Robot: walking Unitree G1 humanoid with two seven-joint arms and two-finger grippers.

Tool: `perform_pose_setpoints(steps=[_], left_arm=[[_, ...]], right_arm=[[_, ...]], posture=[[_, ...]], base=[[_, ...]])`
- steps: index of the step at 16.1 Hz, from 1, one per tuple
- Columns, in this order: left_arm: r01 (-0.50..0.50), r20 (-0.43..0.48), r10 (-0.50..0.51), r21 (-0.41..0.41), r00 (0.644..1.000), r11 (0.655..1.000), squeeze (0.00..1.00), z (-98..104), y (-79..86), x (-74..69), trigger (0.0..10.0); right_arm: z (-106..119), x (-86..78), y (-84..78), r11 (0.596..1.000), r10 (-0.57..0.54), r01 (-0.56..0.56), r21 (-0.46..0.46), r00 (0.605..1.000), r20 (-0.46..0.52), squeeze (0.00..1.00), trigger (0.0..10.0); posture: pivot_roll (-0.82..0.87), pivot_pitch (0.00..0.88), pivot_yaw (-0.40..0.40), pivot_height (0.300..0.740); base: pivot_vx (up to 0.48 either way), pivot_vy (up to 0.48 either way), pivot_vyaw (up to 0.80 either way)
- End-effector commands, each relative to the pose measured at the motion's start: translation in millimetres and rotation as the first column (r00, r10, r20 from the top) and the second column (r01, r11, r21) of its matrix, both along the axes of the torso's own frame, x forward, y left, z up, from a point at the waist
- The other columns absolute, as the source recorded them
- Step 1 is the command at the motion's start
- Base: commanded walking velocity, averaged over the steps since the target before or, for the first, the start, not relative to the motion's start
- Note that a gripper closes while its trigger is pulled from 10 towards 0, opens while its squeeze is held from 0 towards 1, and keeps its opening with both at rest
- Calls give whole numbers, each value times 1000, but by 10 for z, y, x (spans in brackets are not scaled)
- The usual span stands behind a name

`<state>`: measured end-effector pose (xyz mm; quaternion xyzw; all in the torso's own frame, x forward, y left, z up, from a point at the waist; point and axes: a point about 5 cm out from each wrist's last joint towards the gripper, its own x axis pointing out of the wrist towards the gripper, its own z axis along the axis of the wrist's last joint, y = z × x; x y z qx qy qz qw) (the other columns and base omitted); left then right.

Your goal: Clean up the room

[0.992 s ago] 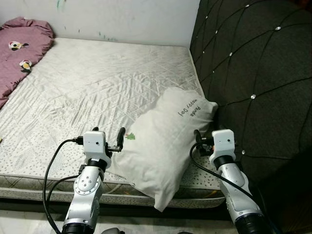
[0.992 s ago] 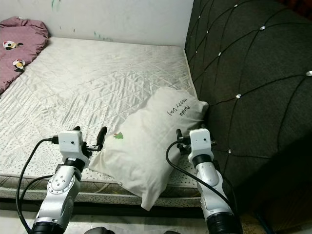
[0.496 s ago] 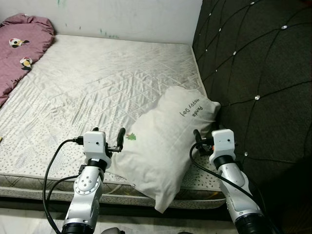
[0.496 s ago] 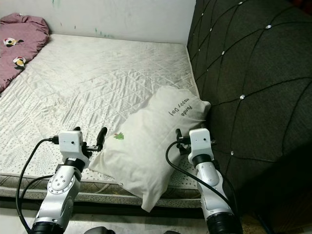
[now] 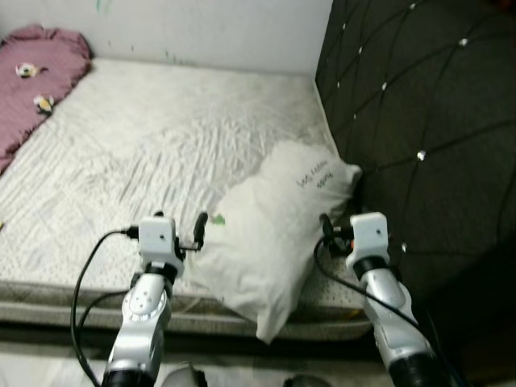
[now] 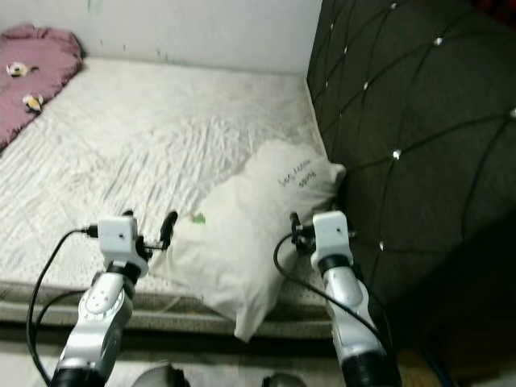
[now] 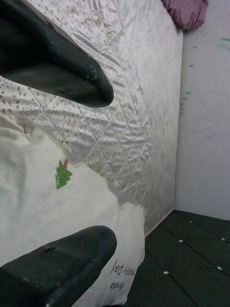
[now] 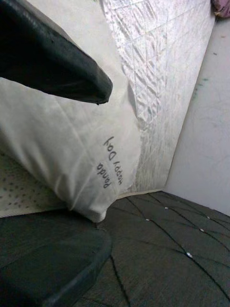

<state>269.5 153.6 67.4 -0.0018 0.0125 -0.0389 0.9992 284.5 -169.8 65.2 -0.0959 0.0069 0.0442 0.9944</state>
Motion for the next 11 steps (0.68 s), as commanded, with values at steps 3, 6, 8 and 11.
perform_pose_setpoints(steps=[3, 6, 8, 11], left_arm=[[-9, 3, 9, 7, 1000, 1000, 0, 12, 2, -1, 10000], [-26, 10, 27, -26, 1000, 999, 0, 31, 44, 2, 10000], [-25, 12, 25, -28, 1000, 999, 0, 35, 46, -2, 10000], [-22, 16, 22, -34, 1000, 999, 0, 38, 44, -9, 10000]], right_arm=[[4, -6, -22, 1000, -4, 4, 8, 1000, -10, 0, 10000], [-46, 3, -125, 996, -55, 51, -70, 997, -54, 0, 10000], [-89, -13, -123, 996, -46, 39, -79, 996, -81, 0, 10000], [-126, -50, -33, 999, 14, -19, -46, 994, -108, 0, 10000]], posture=[[-52, 0, -57, 660], [-53, 0, -60, 660], [-54, 0, -60, 660], [-53, 0, -61, 660]], base=[[0, 0, 0], [0, 0, 0], [0, 0, 0], [260, 0, 0]])
